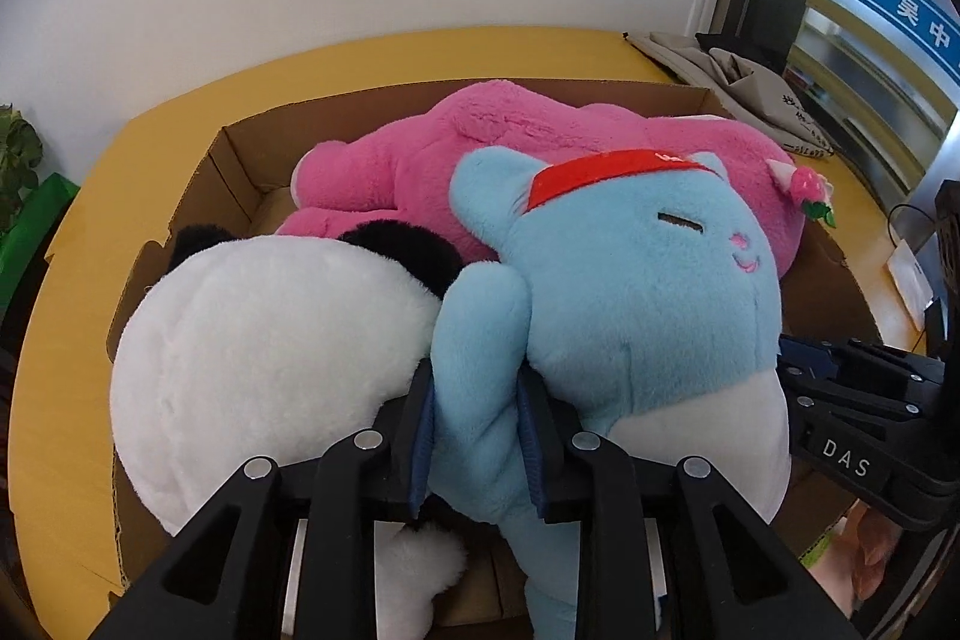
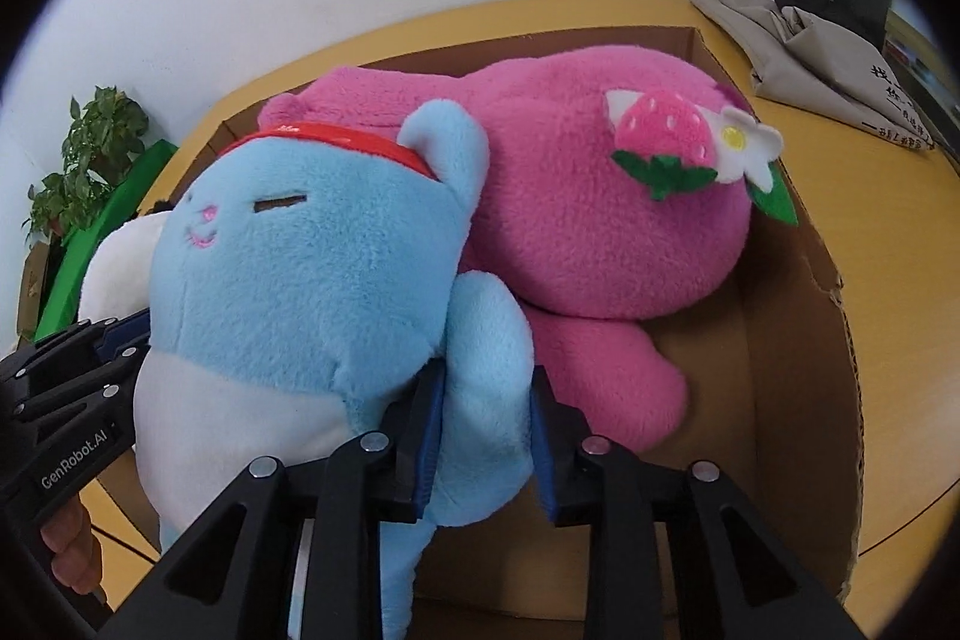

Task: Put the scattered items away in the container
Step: 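Carry the light-blue bear into the box and open the left gripper, then move both open grippers toward the pink-and-teal plush pig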

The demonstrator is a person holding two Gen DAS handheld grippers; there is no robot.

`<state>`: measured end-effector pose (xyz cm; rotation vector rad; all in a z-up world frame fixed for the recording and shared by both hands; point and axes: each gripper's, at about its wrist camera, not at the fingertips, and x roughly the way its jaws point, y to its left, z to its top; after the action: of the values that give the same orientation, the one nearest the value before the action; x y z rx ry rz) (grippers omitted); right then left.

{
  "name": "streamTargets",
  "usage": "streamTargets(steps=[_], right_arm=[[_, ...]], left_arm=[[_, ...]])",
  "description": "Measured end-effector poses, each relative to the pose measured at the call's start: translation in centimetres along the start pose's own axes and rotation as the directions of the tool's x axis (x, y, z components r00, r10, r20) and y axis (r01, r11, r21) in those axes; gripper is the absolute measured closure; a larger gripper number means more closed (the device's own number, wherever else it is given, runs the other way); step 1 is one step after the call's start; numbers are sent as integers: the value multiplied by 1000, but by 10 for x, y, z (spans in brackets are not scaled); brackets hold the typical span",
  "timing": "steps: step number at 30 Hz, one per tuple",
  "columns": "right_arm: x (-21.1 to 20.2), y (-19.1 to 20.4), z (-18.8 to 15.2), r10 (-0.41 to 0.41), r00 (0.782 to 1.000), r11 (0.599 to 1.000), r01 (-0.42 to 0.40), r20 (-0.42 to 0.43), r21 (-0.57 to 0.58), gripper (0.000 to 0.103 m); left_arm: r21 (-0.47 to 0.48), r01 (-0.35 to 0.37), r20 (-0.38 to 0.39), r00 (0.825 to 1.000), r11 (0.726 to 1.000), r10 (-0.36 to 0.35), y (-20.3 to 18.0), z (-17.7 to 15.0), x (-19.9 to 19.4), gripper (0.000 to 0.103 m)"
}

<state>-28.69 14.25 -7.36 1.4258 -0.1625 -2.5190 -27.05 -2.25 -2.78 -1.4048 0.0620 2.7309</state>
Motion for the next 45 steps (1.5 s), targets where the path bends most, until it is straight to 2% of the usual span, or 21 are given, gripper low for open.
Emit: streamTargets(steps=[3,4,5,6,7,8,9,10,11,13,17,19,25,32,45], right_arm=[[-5,-8,-2,-14,1000,999,14,12,31,62],[-11,-10,-4,-25,999,999,24,23,34,49],[-18,-12,-5,-38,999,999,37,37,33,35],[-27,-15,-7,-49,997,998,47,55,33,29],[-38,-17,-11,-58,995,998,55,76,34,24],[-48,-18,-15,-61,994,998,58,93,36,24],[-60,-19,-20,-55,993,998,51,109,38,24],[-72,-17,-25,-48,991,999,45,126,31,23],[-84,-15,-32,-43,989,999,41,143,17,22],[-104,-7,-45,-52,984,998,58,171,-30,20],[-122,14,-67,-73,979,990,94,193,-107,18],[-128,23,-75,-74,977,988,99,201,-119,18],[-153,44,-91,-116,960,975,159,255,-156,18],[-168,50,-97,-152,946,962,208,286,-176,18],[-168,49,-101,-159,947,962,212,278,-172,18]], left_arm=[[41,-46,-17,999,998,47,-10,-3,2,73],[55,-60,-18,998,997,61,-12,-4,-1,72],[57,-64,-6,998,996,65,-12,-6,-8,66],[45,-54,2,999,998,54,-10,-8,-17,63],[30,-43,9,999,999,43,-8,-9,-26,53],[19,-42,32,999,999,42,-6,-13,-40,39],[7,-42,56,998,999,42,-4,-17,-54,32],[-2,-48,89,995,999,47,-3,-22,-70,18],[-17,-47,126,991,999,49,-1,-29,-87,8],[-44,-37,186,981,998,45,3,-45,-118,0],[-66,-40,217,975,997,54,6,-76,-154,0],[-67,-75,212,973,995,87,6,-90,-161,0],[-97,-57,201,977,994,75,12,-114,-172,0],[-101,-34,195,979,994,53,10,-121,-178,0],[-94,-10,182,983,996,27,7,-127,-181,0]])
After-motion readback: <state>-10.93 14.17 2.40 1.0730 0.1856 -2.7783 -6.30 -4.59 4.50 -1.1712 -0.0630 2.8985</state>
